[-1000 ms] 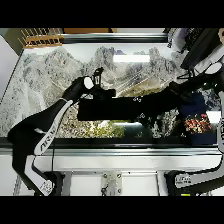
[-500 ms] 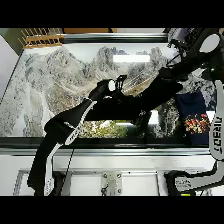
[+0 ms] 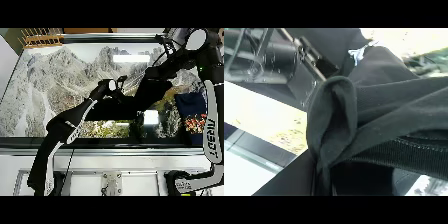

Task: Fold the clothes and pants, and hang the long-sleeved shirts on hangers.

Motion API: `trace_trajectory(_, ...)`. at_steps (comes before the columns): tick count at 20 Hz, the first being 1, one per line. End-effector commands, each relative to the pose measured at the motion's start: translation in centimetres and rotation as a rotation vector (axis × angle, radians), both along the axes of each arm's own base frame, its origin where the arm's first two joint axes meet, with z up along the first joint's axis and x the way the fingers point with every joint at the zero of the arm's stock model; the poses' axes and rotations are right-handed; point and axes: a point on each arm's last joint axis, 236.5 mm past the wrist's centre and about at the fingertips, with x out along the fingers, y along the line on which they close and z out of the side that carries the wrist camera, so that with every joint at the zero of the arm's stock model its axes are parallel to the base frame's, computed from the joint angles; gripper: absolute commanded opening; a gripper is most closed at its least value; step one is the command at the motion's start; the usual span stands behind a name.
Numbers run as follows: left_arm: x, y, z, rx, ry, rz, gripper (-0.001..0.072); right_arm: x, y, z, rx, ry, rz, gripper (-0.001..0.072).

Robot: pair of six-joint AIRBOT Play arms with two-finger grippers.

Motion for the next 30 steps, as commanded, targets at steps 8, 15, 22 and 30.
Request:
trace_trajectory(8,11.4,19.2,11.5,-0.051,-0.16,0.348,0.0006,0.2,9.8,-0.4,0.084,-0.06,0.03,0.0011)
trace_trajectory(15,12.2,31.7,17.6,-0.036,-0.22,0.512,0.0006,-0.4,24.9,-7.5,0.245,-0.041,0.108,0.0012)
trace_trajectory(22,11.3,36.5,21.7,-0.034,-0.275,0.586,0.0007,-2.4,39.0,-9.7,0.597,-0.171,0.258,0.0656)
trace_trajectory(30,8.4,36.9,23.4,-0.026,-0.32,0.592,0.0006,1.1,24.3,-5.7,0.382,-0.218,0.214,0.065)
